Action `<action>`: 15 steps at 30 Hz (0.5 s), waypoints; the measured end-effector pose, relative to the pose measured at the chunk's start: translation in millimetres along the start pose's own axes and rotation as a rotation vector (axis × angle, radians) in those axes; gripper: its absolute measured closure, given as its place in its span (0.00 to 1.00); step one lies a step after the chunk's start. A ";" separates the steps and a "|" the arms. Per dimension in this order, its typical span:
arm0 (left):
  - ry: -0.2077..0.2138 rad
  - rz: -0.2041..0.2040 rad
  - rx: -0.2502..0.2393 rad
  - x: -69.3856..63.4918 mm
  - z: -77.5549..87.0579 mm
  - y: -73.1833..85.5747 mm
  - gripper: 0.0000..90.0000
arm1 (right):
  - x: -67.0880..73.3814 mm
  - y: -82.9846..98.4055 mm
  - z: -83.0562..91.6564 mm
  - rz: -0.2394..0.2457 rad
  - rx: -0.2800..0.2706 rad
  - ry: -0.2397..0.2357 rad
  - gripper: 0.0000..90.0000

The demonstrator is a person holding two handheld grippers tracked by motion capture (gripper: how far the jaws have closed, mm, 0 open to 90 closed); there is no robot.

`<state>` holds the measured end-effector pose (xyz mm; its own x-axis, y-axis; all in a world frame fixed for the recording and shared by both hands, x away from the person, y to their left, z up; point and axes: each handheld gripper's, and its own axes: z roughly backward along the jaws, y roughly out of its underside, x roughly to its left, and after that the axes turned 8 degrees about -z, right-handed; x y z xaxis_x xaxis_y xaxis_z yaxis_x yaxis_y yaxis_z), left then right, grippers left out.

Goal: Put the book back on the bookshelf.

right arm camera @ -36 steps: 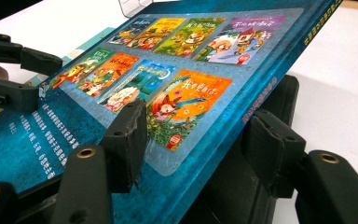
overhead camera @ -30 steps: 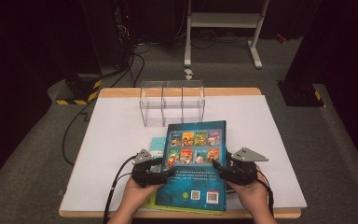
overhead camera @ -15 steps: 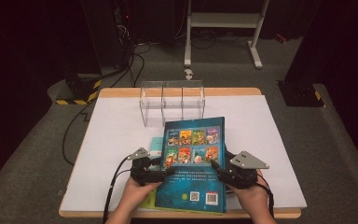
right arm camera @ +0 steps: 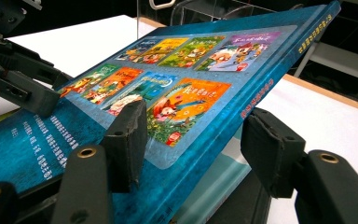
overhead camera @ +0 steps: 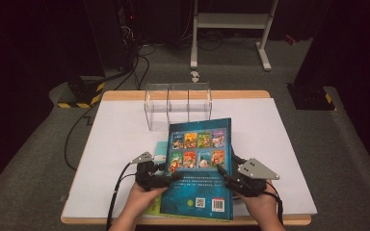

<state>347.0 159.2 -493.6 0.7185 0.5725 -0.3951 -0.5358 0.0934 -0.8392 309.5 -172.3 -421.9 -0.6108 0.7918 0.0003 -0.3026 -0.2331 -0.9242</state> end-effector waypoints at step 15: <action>-0.026 -0.031 -0.057 -4.9 13.3 -4.9 0.31 | -3.2 -3.0 -6.1 -0.036 0.019 -0.016 0.46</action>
<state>340.2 166.9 -482.5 0.7225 0.5906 -0.3593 -0.4868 0.0655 -0.8711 316.8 -170.7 -421.4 -0.6112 0.7905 0.0397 -0.3384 -0.2157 -0.9159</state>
